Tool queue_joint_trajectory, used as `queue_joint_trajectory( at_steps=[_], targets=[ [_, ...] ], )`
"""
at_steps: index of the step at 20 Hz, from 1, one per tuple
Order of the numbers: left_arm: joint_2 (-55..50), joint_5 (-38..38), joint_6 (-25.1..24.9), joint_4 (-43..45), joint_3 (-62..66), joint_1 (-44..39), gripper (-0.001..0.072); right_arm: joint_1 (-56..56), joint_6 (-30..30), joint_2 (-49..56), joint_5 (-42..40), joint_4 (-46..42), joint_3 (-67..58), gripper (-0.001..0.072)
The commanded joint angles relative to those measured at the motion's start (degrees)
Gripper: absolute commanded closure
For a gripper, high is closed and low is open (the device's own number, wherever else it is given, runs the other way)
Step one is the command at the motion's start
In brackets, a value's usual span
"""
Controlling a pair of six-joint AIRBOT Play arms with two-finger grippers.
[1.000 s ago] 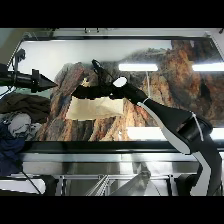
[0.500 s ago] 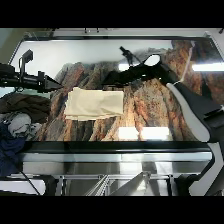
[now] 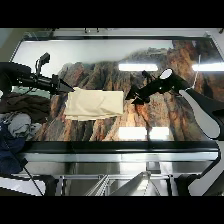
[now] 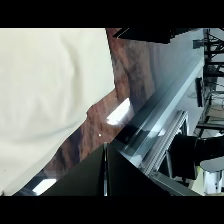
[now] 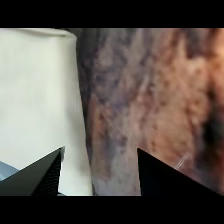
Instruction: Fold the shirts.
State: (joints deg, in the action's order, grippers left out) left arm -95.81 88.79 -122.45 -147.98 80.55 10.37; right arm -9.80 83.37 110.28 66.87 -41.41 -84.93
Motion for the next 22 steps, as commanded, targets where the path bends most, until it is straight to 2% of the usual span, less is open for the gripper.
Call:
queue_joint_trajectory(
  at_steps=[1,5,6,7,8,9,10,12,15,19,22],
  targets=[
    [-0.2,0.2,0.0,-0.2,0.0,-0.2,0.0692,-2.6,-2.3,1.7,-2.7,6.1,2.0,0.0181],
    [-0.2,0.9,0.0,-0.2,0.0,-0.2,0.0692,-6.2,-9.2,5.3,-3.8,20.4,2.0,0.0192],
    [-0.2,1.5,0.0,-0.2,0.1,-0.2,0.0693,-6.8,-10.2,5.9,-4.1,22.8,2.0,0.0264],
    [-0.2,1.9,0.0,-0.2,0.0,-0.2,0.0693,-7.1,-11.8,6.2,-4.1,24.9,2.0,0.0414],
    [-0.2,2.0,0.0,-0.2,0.0,-0.2,0.0693,-7.0,-14.0,6.2,-4.0,26.8,2.0,0.0604],
    [-0.2,2.3,0.5,-0.2,0.0,-0.2,0.0693,-6.4,-15.4,6.1,-3.9,28.6,2.0,0.0691],
    [-0.2,2.6,0.6,-0.2,0.0,-0.3,0.0693,-4.9,-17.0,5.7,-3.3,30.3,2.0,0.0692],
    [-0.2,3.5,1.0,-0.2,0.0,-0.3,0.0693,-0.4,-17.4,3.5,-3.4,28.2,2.0,0.0693],
    [-0.2,5.4,1.0,-0.2,0.0,-0.3,0.0694,10.9,-12.9,-3.2,-3.7,18.5,2.6,0.0694],
    [-0.2,5.2,1.0,-0.1,0.0,-0.3,0.0694,30.1,-1.8,-16.8,-6.5,-3.6,7.7,0.0694],
    [-0.2,5.0,1.0,-0.1,0.0,-0.5,0.0694,46.1,6.8,-28.9,-10.6,-22.7,17.8,0.0694]
  ],
)
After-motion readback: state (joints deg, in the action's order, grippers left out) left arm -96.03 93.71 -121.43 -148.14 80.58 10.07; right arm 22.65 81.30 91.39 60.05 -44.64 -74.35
